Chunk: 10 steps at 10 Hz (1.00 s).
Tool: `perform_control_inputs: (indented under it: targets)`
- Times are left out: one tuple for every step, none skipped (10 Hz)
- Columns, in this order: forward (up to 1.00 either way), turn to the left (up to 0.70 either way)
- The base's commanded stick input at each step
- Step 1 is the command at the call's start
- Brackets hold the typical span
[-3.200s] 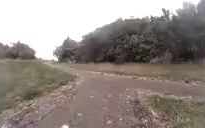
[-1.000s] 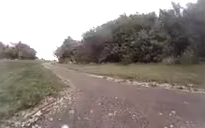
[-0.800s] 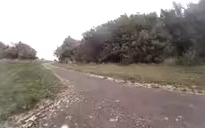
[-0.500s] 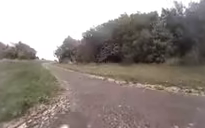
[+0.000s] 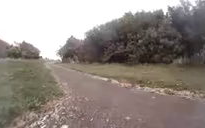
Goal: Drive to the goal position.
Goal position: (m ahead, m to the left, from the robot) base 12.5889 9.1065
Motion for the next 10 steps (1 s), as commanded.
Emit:
perform_control_inputs:
  targets:
    - [0.70,0.03]
    - [0.70,0.00]
    - [0.70,0.19]
    - [0.70,0.34]
    - [0.70,0.32]
    - [0.70,0.15]
    - [0.70,0.00]
    - [0.70,0.00]
    - [0.70,0.15]
    - [0.70,0.35]
